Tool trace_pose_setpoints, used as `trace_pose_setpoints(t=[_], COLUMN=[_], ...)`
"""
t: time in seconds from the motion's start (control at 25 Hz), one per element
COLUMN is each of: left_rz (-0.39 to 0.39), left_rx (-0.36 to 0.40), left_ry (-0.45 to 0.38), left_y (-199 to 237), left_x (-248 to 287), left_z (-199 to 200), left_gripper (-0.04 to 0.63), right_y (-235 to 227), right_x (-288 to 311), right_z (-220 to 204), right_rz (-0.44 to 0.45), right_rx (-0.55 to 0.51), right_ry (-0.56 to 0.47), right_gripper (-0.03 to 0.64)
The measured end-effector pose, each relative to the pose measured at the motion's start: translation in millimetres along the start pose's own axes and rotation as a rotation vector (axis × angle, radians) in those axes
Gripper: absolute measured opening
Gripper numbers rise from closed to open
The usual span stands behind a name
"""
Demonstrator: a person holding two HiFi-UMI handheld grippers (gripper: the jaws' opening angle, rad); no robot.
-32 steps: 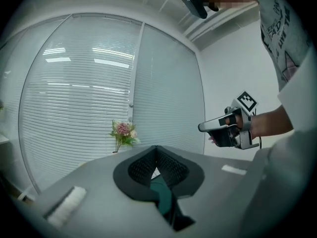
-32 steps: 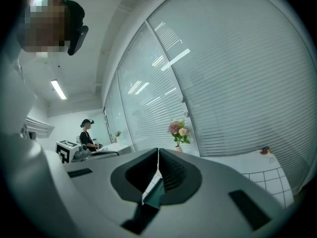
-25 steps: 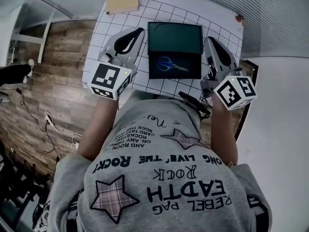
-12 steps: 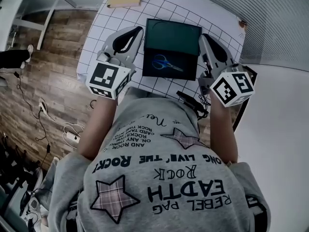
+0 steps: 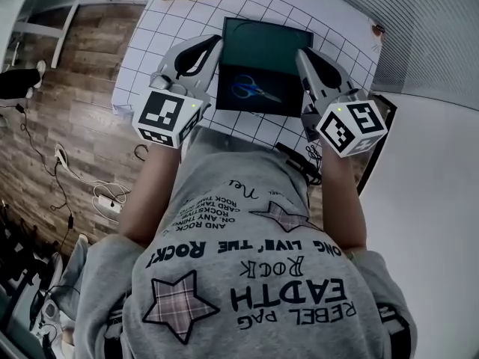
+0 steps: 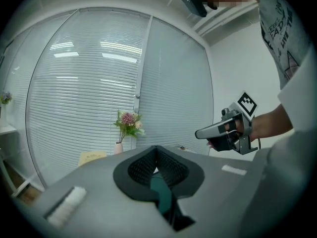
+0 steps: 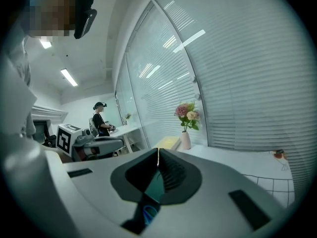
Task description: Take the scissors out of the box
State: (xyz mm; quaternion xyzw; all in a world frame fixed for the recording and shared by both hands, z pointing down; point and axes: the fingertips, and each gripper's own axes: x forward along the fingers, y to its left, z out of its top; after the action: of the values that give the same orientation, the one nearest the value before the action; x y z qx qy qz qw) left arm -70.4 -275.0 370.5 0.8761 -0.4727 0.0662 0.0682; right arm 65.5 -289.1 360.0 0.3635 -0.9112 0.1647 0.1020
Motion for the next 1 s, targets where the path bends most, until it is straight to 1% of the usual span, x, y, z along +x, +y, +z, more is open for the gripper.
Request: trace_pose_setpoints(t=[0.12,0.48,0.64,0.76,0.92,1.0], left_rz=[0.000,-0.017,-0.019,-0.019,-0.017,-0.014], left_rx=[-0.004,0.000,-0.005,-0.008,-0.017,-0.024], left_ry=[-0.001,0.023,0.032,0.035,0.045,0.050], left_y=[0.3,-2.3,-6.0,-7.8,-11.1,-12.3], left_x=[1.7,-0.1,-2.0,-4.0,-8.8,-10.7], left_z=[-1.8,-8.1,-14.3,-17.7,-24.0,-28.0], left_gripper=[0.005,0.005,0.003,0.003,0.005,0.005], right_y=[4.7,18.5,28.5,33.5,39.9,43.5], right_x=[4.4,17.9,24.6,30.8,42.7,48.8], right_z=[-9.2,-33.7,-47.6,-65.3,-93.4,-106.7], right_rz=[0.022,0.087,0.132,0.154,0.194,0.215], right_rx=[-0.015,-0.015,-0.059,-0.088,-0.064,-0.072], right_ry=[0.023,0.060,0.084,0.133,0.214,0.258], right_gripper=[0.014,0.014,0.014,0.015,0.015,0.015])
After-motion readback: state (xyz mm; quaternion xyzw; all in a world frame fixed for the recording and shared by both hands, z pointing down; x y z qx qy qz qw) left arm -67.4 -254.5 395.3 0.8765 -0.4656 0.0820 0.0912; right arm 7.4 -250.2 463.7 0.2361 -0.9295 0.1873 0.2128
